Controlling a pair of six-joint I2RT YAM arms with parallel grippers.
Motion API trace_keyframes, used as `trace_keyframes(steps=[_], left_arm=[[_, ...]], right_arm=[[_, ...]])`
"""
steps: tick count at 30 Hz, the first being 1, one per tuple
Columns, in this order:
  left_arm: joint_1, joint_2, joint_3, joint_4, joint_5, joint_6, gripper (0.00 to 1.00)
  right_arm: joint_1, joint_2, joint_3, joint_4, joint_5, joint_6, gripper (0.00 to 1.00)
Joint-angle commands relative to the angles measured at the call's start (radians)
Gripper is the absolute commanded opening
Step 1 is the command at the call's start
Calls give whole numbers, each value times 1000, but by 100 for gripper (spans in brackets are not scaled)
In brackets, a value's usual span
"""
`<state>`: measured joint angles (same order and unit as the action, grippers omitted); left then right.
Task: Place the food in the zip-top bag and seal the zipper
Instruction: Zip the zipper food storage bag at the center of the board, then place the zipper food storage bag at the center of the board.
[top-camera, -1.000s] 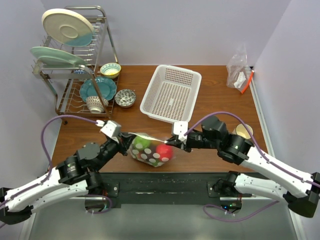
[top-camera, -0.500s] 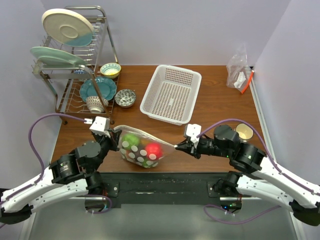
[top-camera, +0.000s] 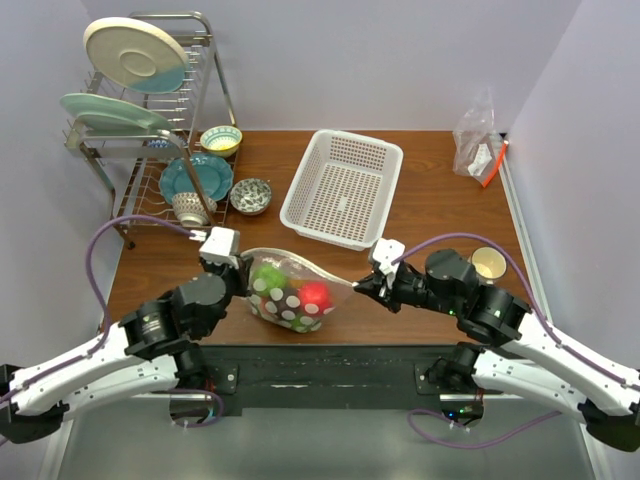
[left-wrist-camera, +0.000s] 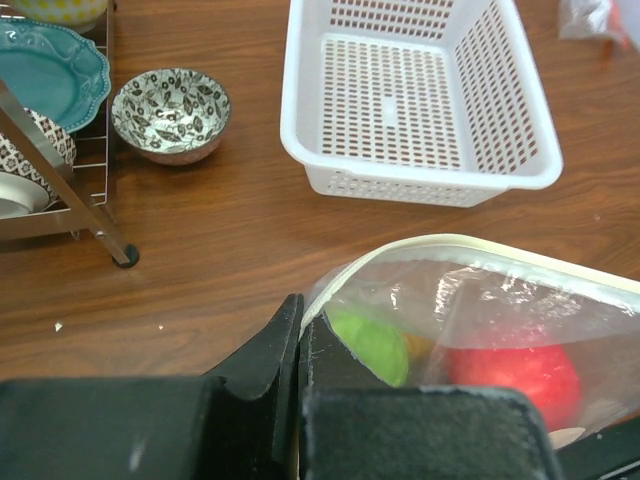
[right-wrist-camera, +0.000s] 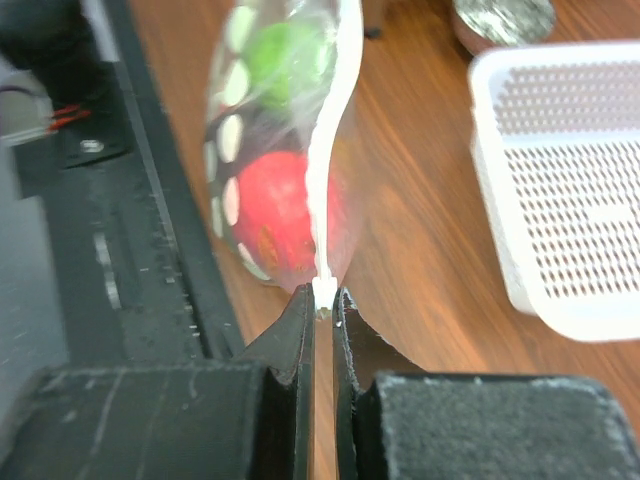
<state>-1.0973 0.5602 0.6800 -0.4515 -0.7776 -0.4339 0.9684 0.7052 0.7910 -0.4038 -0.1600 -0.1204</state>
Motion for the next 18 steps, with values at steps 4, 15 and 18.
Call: trace_keyframes(steps=[4,15,18], left_arm=[[22,135,21,186,-34,32,0],[300,308,3,416,190,54,0],[353,369,4,497,251,38,0]], right_arm=[[-2,59,71,75,315,59,0],[-34,226,117,189,660,7,0],[-101,304,154,197,628,22,0]])
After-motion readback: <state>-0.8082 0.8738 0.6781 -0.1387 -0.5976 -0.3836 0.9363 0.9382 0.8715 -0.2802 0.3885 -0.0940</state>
